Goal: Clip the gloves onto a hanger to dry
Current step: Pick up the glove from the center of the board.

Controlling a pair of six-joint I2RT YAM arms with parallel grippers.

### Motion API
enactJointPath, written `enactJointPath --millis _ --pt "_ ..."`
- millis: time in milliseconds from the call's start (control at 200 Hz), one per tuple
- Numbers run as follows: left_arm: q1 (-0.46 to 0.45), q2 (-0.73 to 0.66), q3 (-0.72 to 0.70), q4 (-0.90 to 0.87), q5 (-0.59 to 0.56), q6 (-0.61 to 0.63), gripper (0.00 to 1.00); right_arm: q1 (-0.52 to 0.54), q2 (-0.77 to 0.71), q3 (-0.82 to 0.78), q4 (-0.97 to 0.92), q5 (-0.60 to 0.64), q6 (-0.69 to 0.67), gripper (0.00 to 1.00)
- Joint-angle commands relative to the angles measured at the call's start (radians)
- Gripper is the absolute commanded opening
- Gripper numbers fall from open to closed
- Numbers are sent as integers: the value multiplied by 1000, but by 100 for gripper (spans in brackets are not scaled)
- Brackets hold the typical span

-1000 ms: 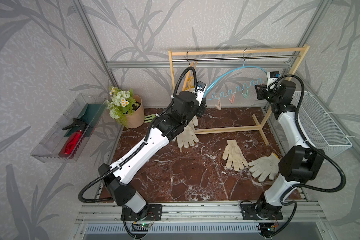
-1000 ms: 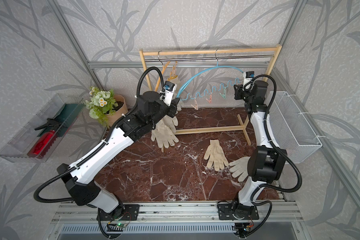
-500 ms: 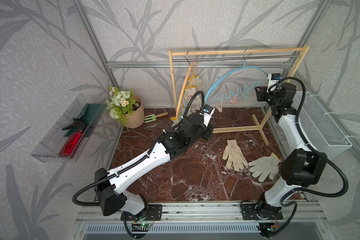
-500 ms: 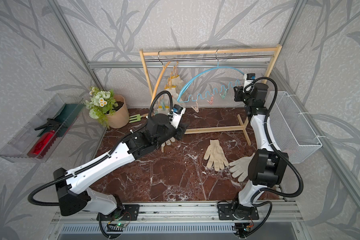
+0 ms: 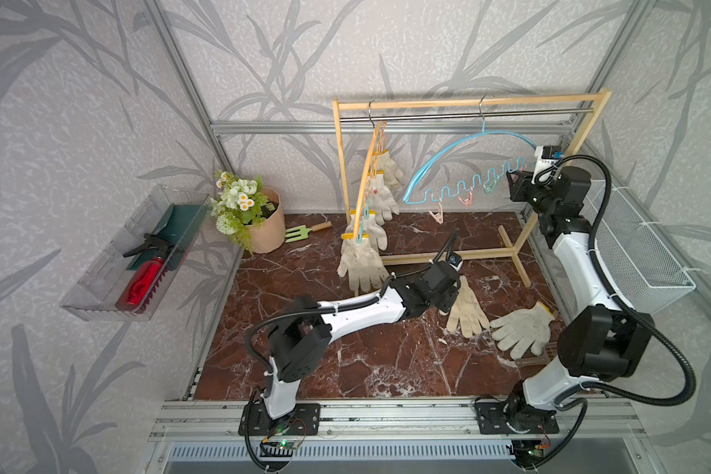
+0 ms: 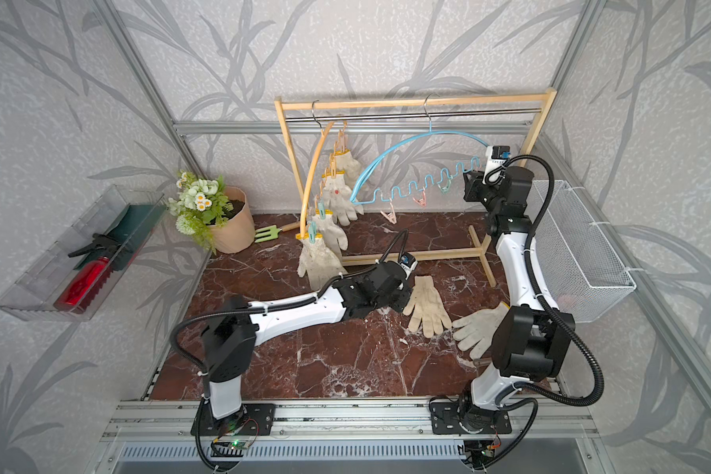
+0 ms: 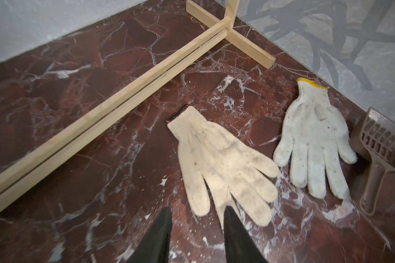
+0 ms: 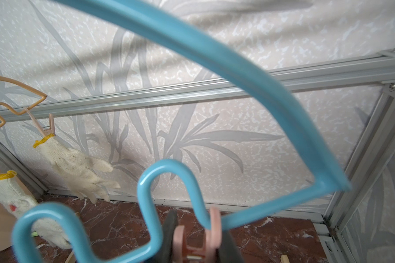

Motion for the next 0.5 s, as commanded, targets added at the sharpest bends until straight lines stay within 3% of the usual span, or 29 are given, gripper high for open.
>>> enactJointPath --millis 0,190,495 --pt "-17 101 135 -78 -38 -94 38 7 -48 -18 49 -7 13 22" --pt "-31 329 401 -275 -99 -137 37 8 -45 -26 64 -11 29 23" --pt "-31 559 738 -489 -154 -185 41 12 -28 5 66 -14 39 23"
